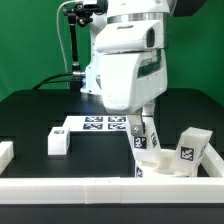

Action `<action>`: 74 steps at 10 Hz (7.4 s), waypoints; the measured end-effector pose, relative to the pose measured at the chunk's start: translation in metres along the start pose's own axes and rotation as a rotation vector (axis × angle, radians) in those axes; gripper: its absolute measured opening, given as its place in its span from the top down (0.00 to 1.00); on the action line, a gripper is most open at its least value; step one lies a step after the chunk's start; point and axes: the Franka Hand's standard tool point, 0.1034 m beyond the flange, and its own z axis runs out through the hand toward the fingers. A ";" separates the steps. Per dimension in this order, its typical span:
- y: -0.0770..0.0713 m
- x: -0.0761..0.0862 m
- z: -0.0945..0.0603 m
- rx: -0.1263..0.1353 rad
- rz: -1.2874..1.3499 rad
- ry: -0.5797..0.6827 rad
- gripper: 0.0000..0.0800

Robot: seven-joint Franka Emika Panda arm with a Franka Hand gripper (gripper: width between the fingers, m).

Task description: Assemble stool

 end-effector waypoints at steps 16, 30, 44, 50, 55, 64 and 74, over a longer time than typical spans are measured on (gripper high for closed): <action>-0.008 0.017 0.004 0.085 1.523 0.068 0.57; -0.020 0.030 0.004 0.183 2.264 0.004 0.29; -0.018 0.044 -0.016 0.066 1.064 0.071 0.19; -0.019 0.040 -0.014 0.050 0.708 0.066 0.19; -0.015 0.035 -0.006 0.020 0.317 0.054 0.19; -0.019 0.034 0.010 -0.007 -0.312 -0.025 0.19; -0.019 0.030 0.011 -0.003 -0.215 -0.037 0.58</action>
Offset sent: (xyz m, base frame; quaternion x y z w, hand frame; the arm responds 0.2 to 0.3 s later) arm -0.0044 0.0120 -0.0101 0.0081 0.0175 0.1914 0.9813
